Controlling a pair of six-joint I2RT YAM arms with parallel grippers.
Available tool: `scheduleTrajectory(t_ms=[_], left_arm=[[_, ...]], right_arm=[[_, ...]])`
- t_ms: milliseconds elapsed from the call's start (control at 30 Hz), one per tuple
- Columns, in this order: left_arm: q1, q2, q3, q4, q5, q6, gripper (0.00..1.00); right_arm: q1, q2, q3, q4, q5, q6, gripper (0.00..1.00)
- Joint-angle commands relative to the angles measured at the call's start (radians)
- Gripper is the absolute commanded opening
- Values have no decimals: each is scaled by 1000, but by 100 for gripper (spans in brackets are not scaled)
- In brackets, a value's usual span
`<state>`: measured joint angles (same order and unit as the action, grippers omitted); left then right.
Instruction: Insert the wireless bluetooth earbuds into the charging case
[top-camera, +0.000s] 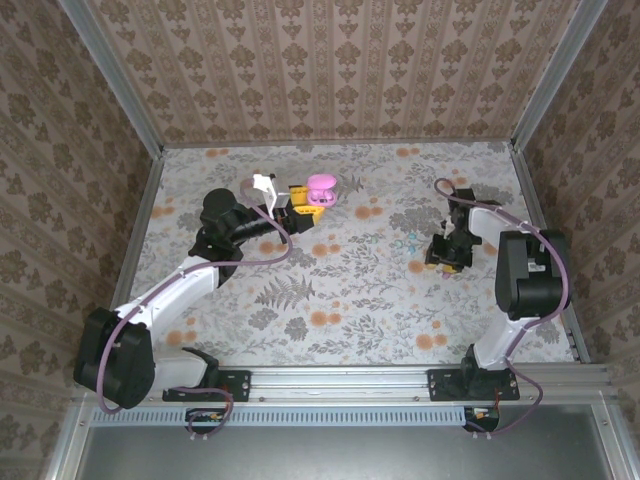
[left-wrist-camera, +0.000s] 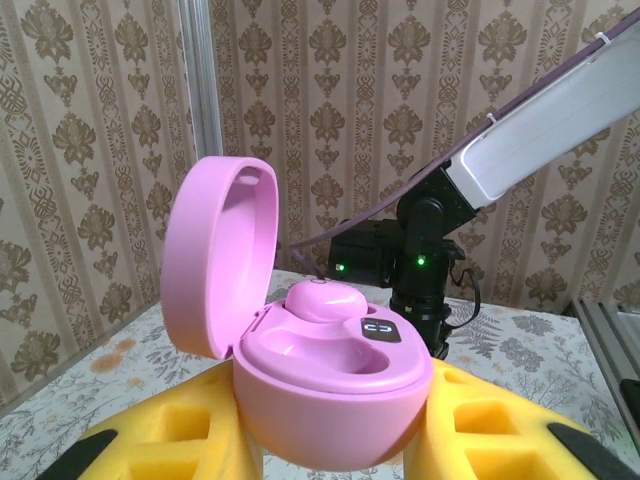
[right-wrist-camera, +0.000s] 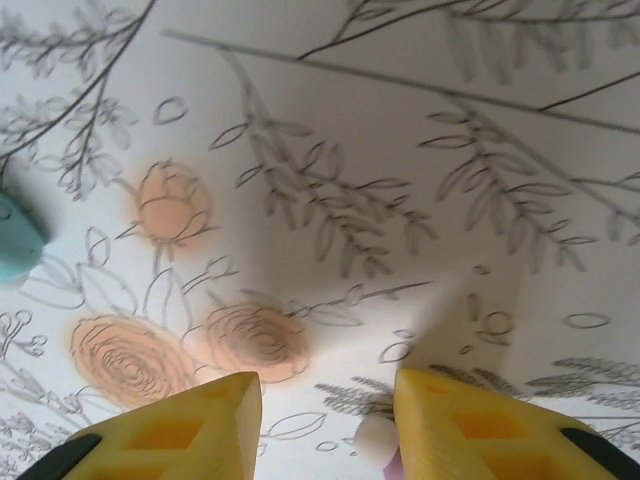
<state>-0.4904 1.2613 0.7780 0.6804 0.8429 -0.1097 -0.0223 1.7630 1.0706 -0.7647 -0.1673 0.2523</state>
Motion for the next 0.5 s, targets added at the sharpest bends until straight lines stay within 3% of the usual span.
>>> scheduleTrajectory(t_ms=[0,267,467], left_arm=[[-2,-16,28,8,1,22,27],[0,-22,28,-5,1,28,27],[-1,-21,33,-8,7,30,27]], right_arm=[[26,27,33,-75,-21,-44,41],[81,31,69,-143,-45,-95,40],[79,-119,45,-101,0,-44,40]])
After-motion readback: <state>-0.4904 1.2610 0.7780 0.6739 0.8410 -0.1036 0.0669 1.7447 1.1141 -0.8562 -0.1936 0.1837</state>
